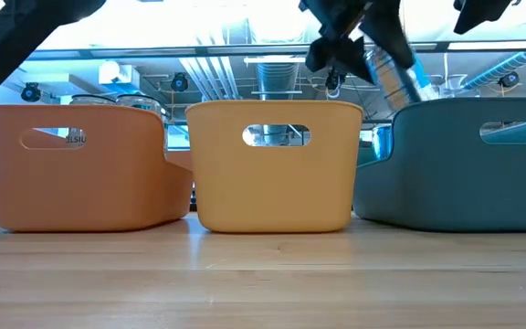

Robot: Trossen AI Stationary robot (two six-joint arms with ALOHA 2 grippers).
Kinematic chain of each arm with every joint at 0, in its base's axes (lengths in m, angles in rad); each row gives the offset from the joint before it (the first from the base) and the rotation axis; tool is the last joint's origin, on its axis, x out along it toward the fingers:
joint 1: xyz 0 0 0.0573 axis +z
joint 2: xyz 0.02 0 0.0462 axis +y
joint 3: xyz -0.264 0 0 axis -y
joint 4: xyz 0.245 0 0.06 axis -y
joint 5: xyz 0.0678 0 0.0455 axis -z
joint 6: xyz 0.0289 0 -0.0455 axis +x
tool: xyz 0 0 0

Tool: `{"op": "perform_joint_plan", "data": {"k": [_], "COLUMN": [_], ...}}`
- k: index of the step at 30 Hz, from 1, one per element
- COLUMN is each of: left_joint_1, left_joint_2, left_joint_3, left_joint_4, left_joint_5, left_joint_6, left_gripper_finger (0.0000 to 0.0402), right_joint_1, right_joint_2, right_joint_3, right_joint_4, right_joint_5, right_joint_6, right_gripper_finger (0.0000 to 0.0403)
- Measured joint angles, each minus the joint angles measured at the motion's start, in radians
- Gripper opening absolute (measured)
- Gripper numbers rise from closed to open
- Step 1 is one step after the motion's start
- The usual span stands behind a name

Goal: Sort soda cans
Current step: Put the bottom blue soda can into the blue bin

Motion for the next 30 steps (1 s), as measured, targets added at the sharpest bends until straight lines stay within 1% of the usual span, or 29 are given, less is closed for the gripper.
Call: {"op": "perform_joint_plan", "data": {"k": [11,18,21,24,30], "left_joint_1": [0.012,0.028,0.045,0.056,0.059], "left_joint_2": [0.088,0.086,0.09,0.092,0.098], "left_joint_3": [-0.005,-0.005,-0.008,-0.008,-0.009], "left_joint_4": [0.002,0.017,0.015,0.009,0.008], "left_joint_5": [-0.029,-0.029,-0.029,-0.02,0.059], "left_joint_6": [0.002,0.002,0.002,0.013,0.032], "left_gripper_finger": [0.0208,0.0209,0.0221,0.0224,0.0221], "right_joint_1": [0.0,0.0,0.0,-0.001,-0.001], "right_joint_2": [0.04,0.051,0.052,0.053,0.053], "right_joint_3": [-0.018,-0.02,-0.02,-0.02,-0.02], "right_joint_4": [0.035,0.073,0.085,0.096,0.102], "right_joint_5": [0.009,0.025,0.033,0.034,0.034], "right_joint_6": [0.037,0.049,0.055,0.063,0.083], "right_gripper_finger": [0.0364,0.0364,0.0364,0.0364,0.0364]}}
